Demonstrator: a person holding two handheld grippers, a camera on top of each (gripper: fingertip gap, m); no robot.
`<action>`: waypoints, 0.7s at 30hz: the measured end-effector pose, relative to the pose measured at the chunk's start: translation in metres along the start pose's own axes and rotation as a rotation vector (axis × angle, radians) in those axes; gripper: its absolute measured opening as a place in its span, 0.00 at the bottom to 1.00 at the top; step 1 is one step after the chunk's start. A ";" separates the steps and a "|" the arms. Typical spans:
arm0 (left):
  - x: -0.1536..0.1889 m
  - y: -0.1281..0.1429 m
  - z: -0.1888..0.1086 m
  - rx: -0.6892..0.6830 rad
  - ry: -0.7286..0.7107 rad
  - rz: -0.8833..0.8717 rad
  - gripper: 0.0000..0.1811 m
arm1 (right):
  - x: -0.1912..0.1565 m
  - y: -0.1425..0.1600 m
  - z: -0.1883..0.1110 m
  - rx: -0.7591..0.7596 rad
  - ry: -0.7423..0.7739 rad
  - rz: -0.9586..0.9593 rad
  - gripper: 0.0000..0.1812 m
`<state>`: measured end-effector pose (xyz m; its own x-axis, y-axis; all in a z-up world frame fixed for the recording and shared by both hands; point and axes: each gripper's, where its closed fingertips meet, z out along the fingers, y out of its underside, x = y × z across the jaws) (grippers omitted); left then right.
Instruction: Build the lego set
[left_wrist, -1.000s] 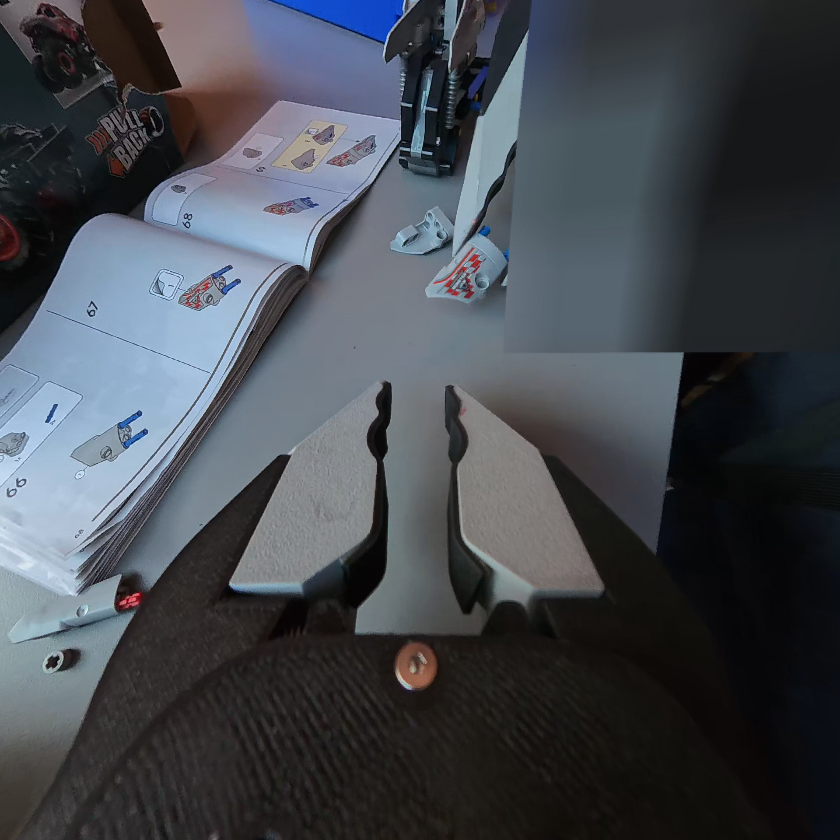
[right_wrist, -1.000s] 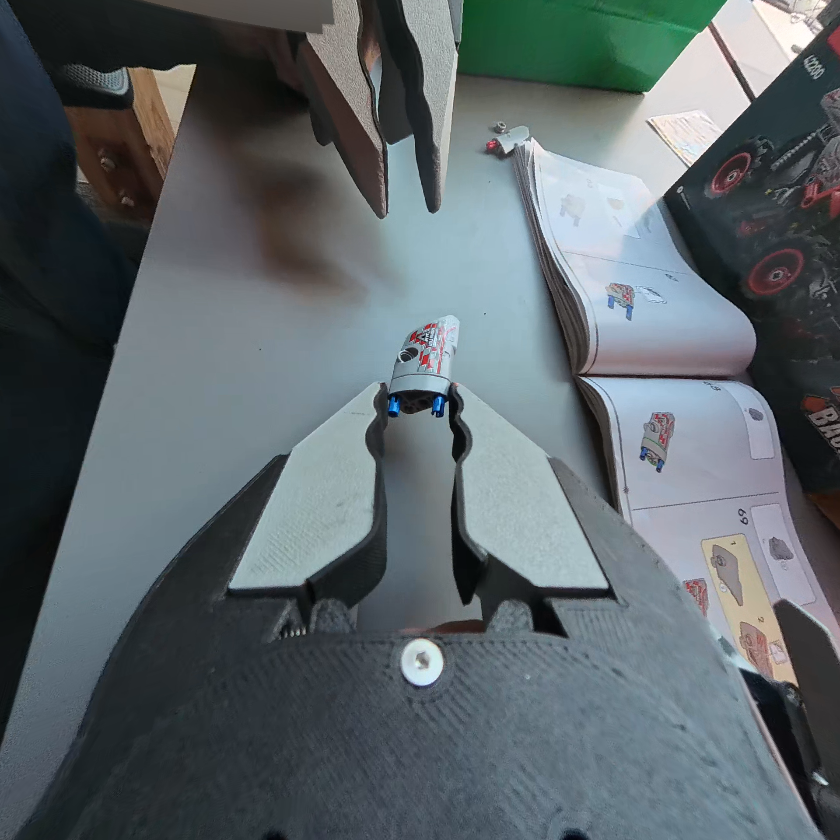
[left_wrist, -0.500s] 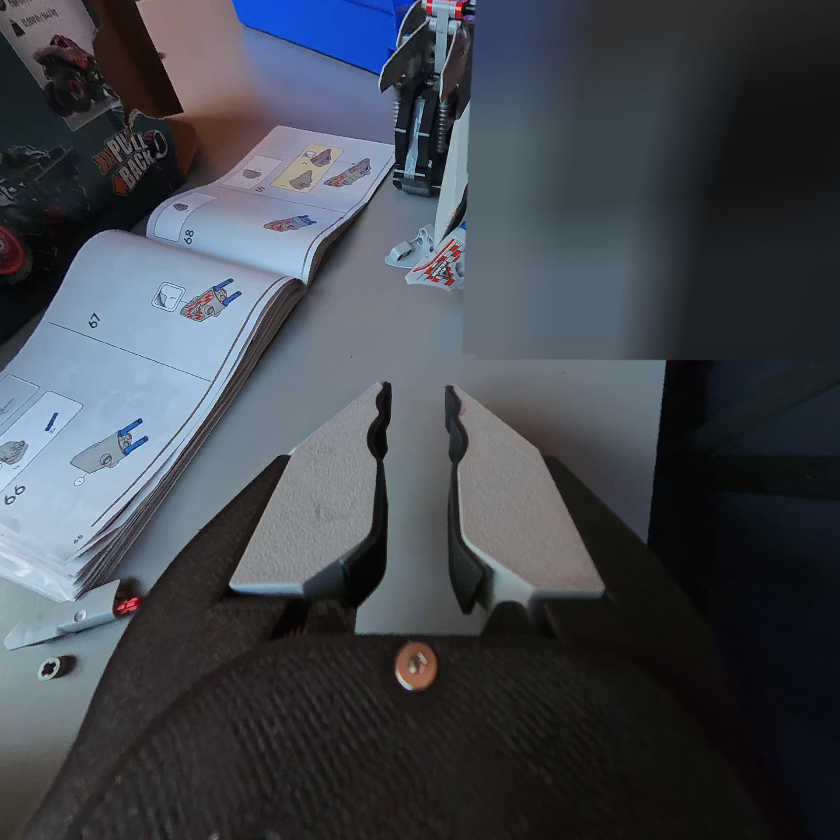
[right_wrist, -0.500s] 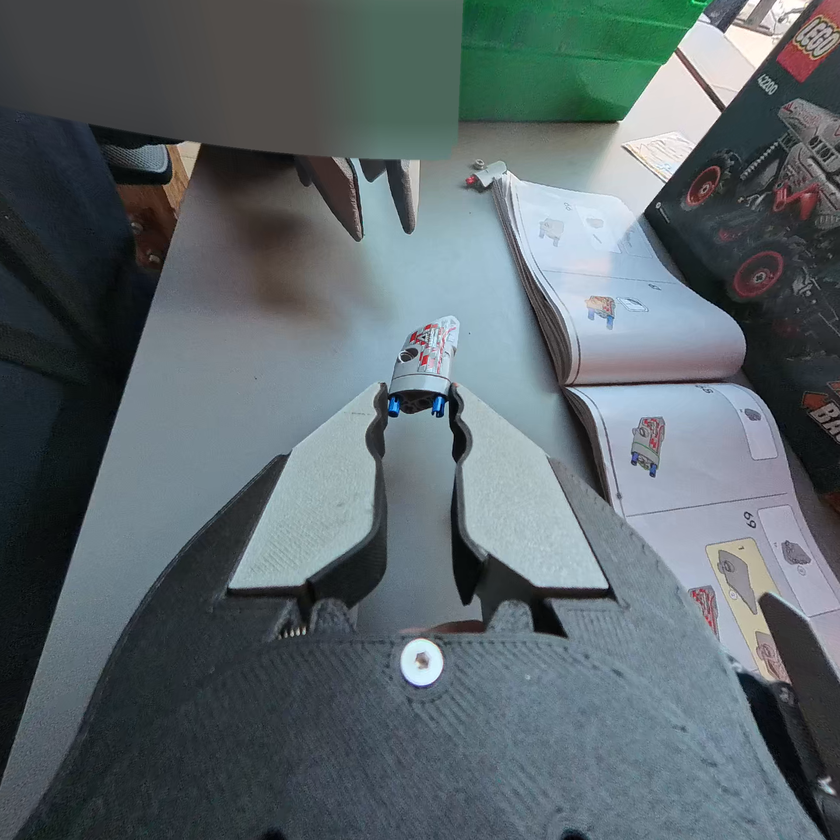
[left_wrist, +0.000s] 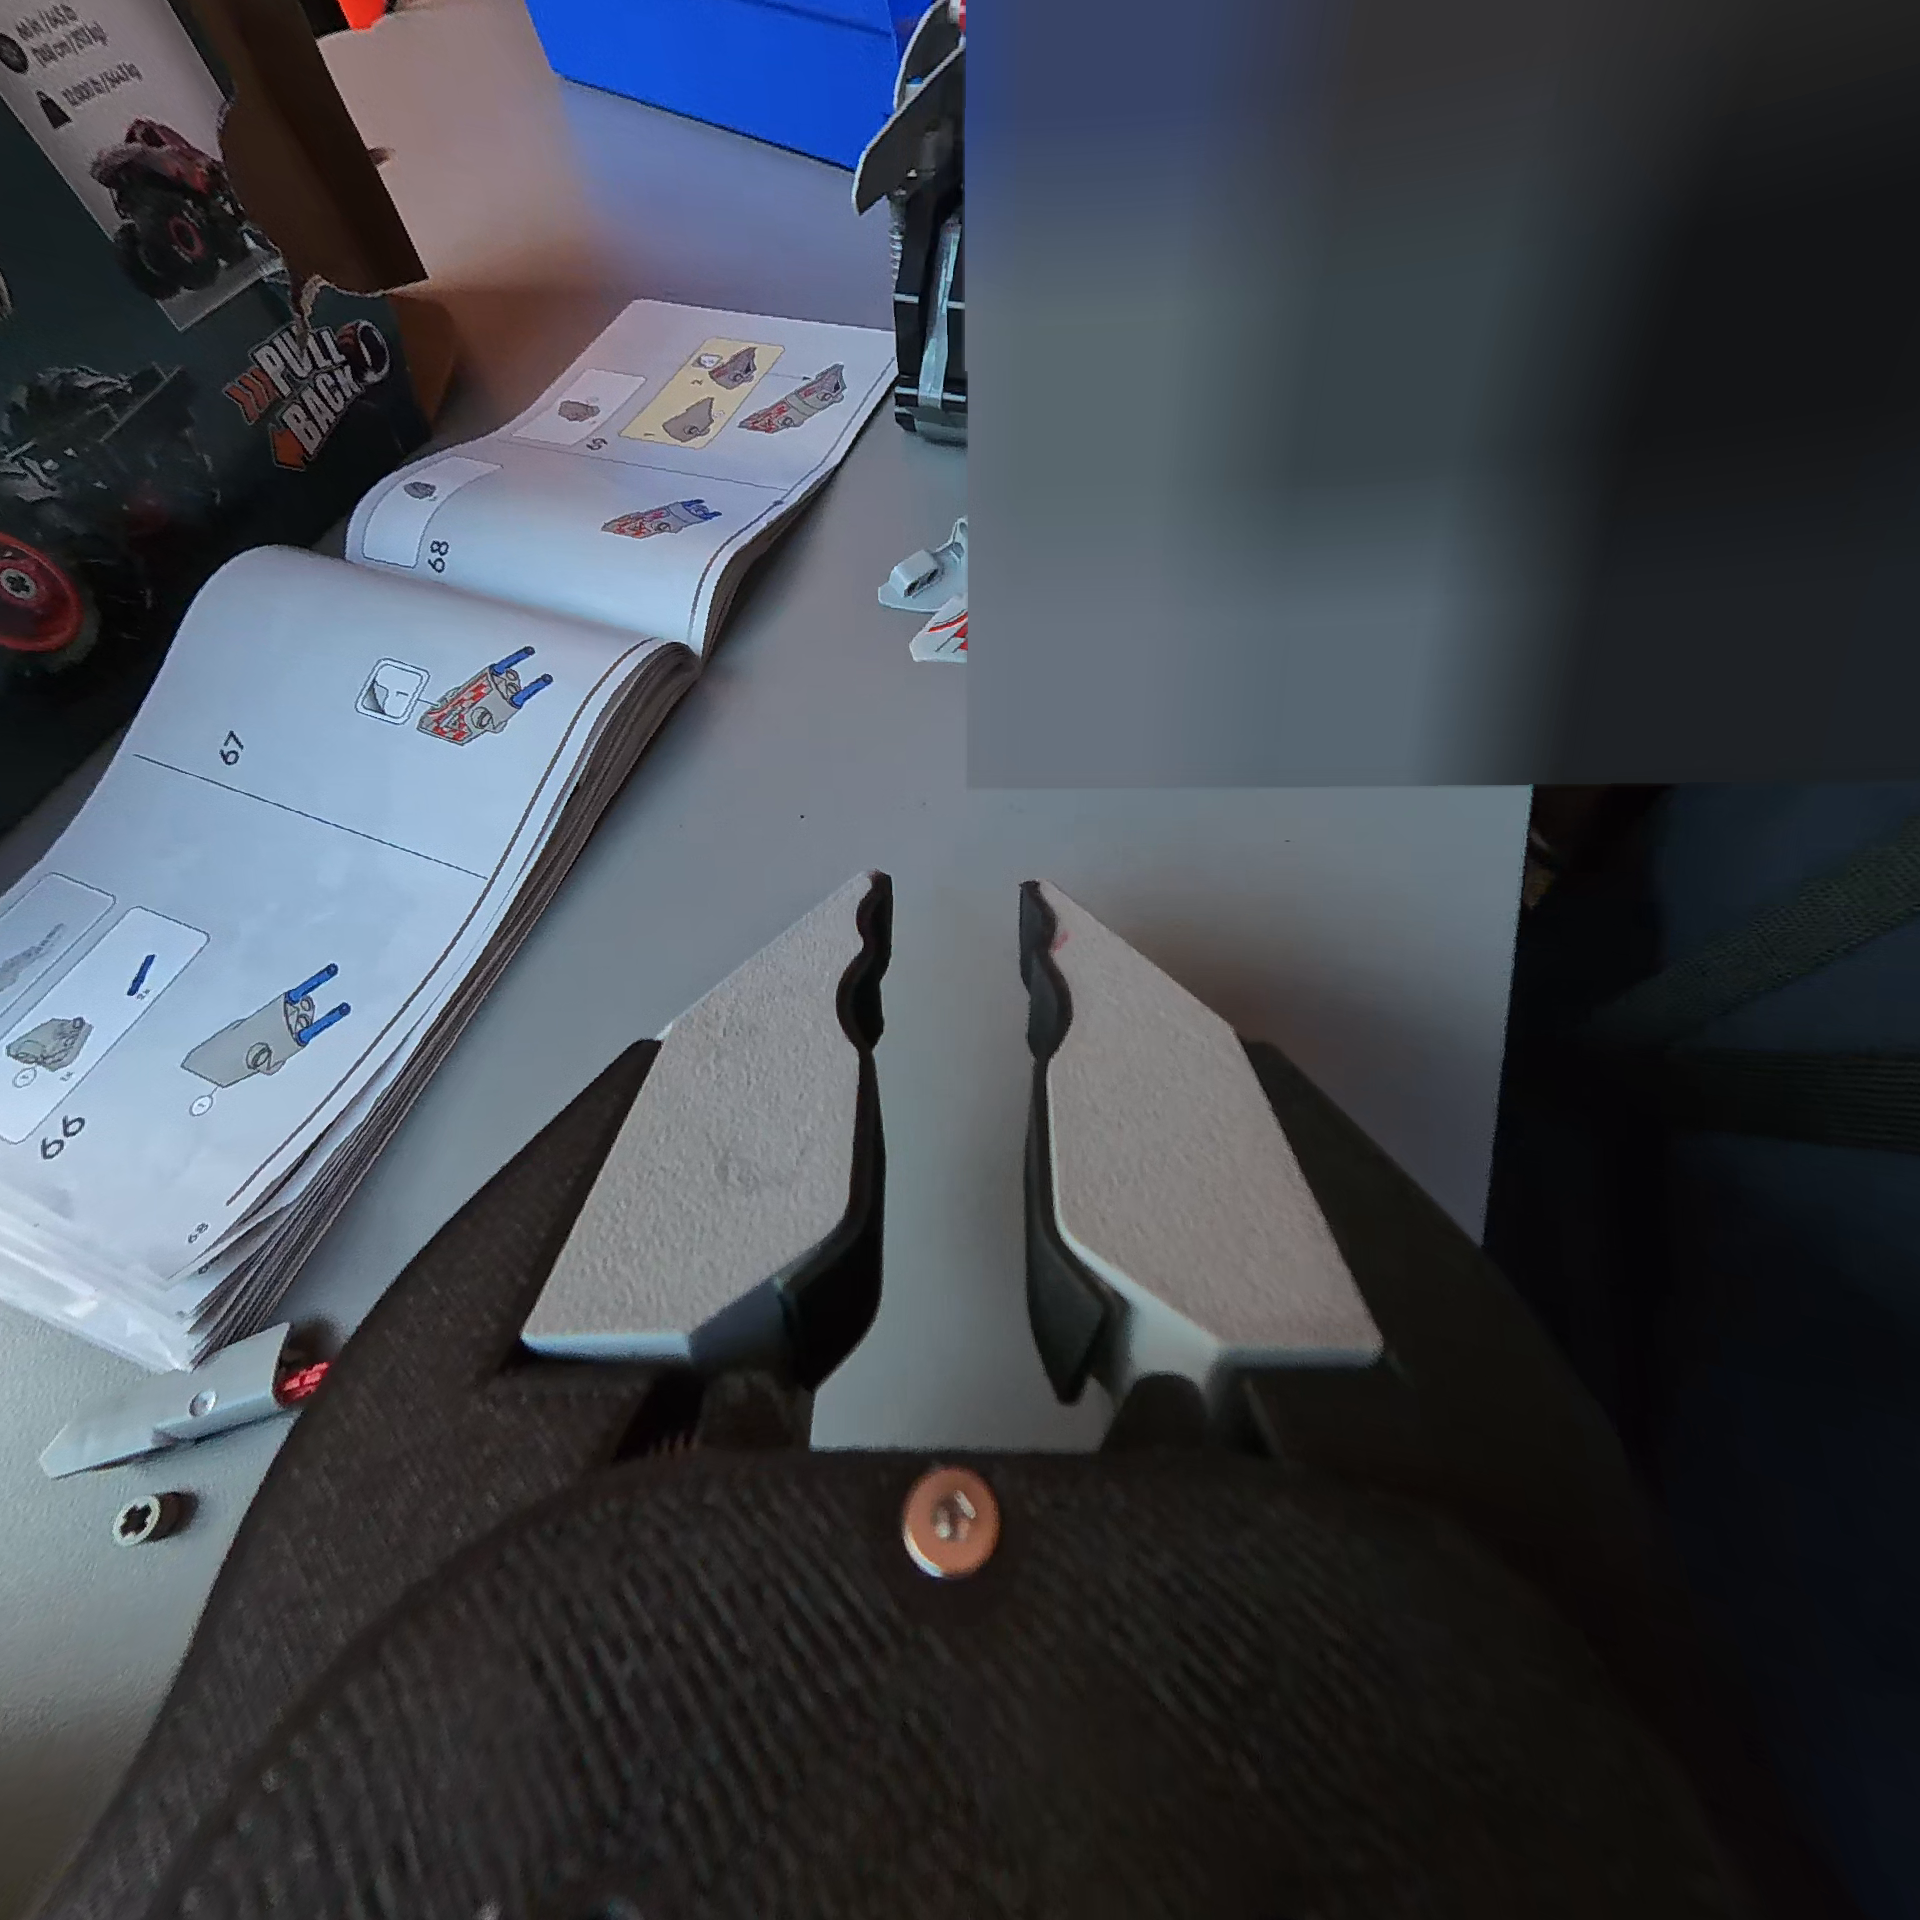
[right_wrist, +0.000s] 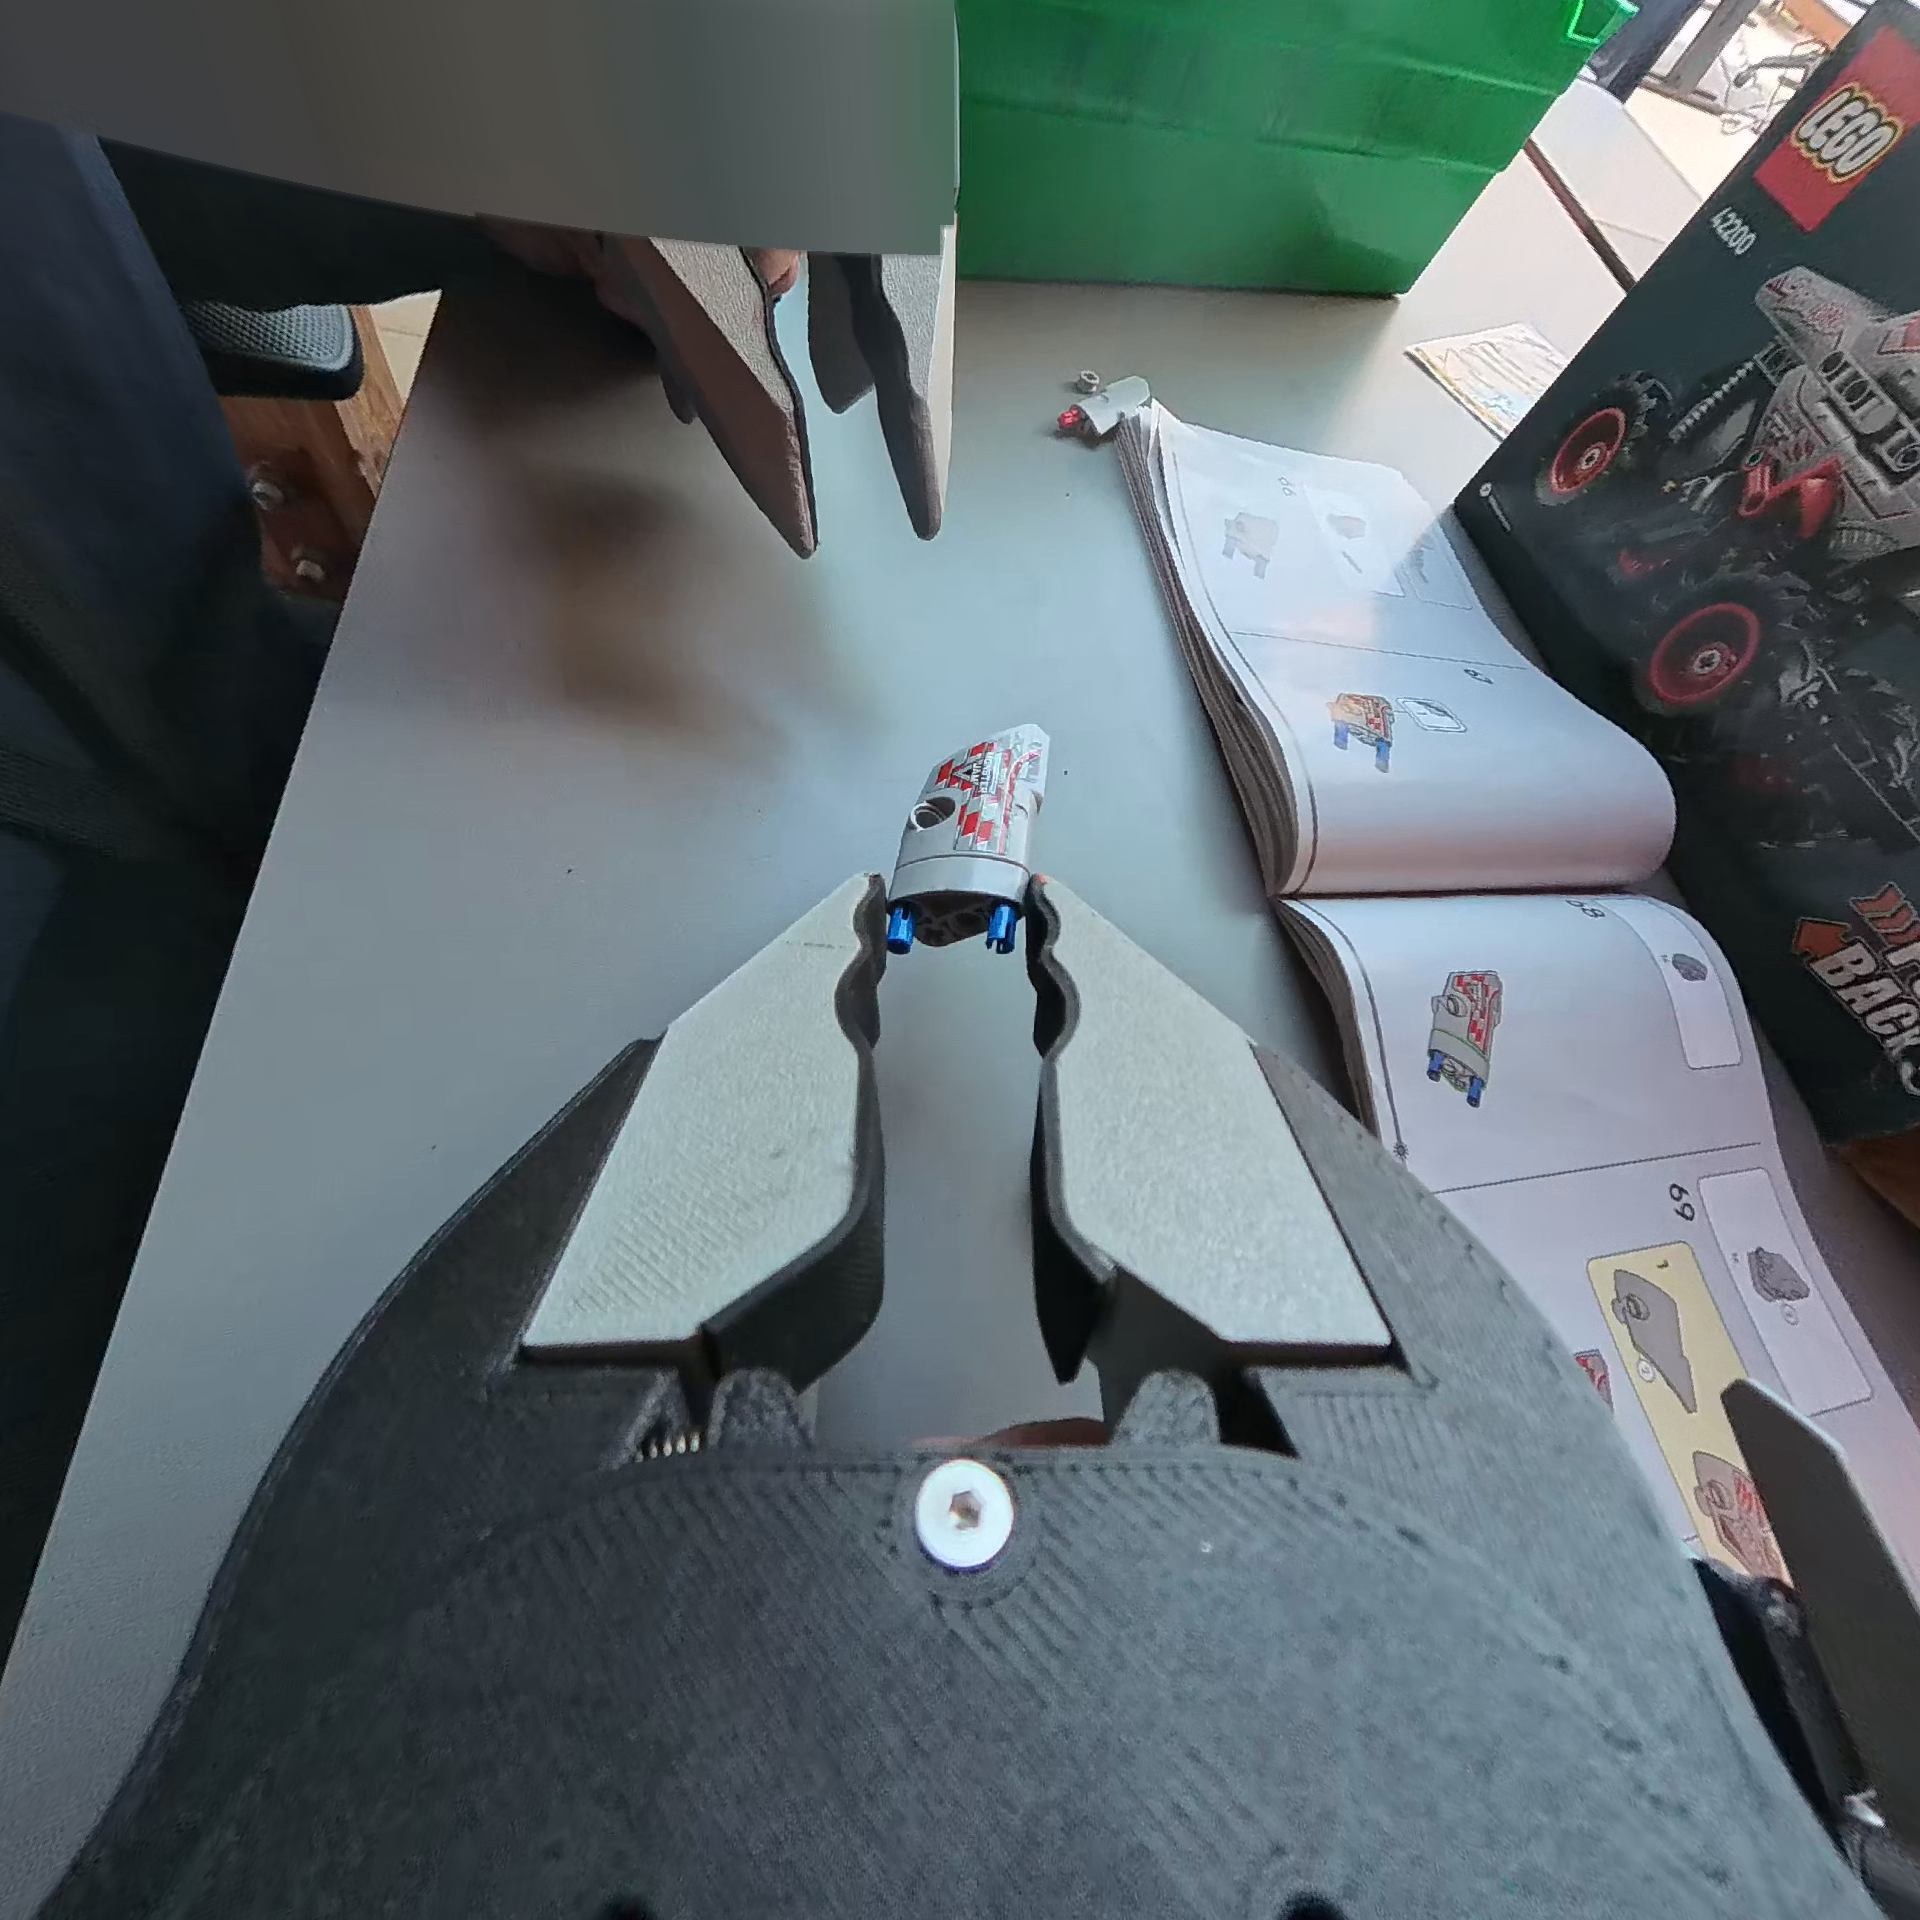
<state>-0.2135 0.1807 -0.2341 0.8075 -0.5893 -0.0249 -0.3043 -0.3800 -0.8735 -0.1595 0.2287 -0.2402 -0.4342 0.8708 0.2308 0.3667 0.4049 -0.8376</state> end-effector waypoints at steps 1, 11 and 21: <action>0.000 0.000 0.000 -0.003 0.002 -0.002 0.12 | 0.000 0.000 0.000 -0.001 0.002 -0.001 0.13; 0.000 0.002 0.002 -0.016 0.010 -0.010 0.12 | -0.001 0.004 0.001 -0.027 -0.008 0.002 0.08; 0.000 0.002 0.001 -0.014 0.009 -0.008 0.13 | 0.000 0.023 -0.011 -0.116 0.000 -0.021 0.12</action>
<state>-0.2135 0.1808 -0.2364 0.8057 -0.5922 -0.0135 -0.3045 -0.3946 -0.8669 -0.1419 0.2416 -0.2537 -0.4429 0.8616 0.2478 0.4501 0.4527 -0.7697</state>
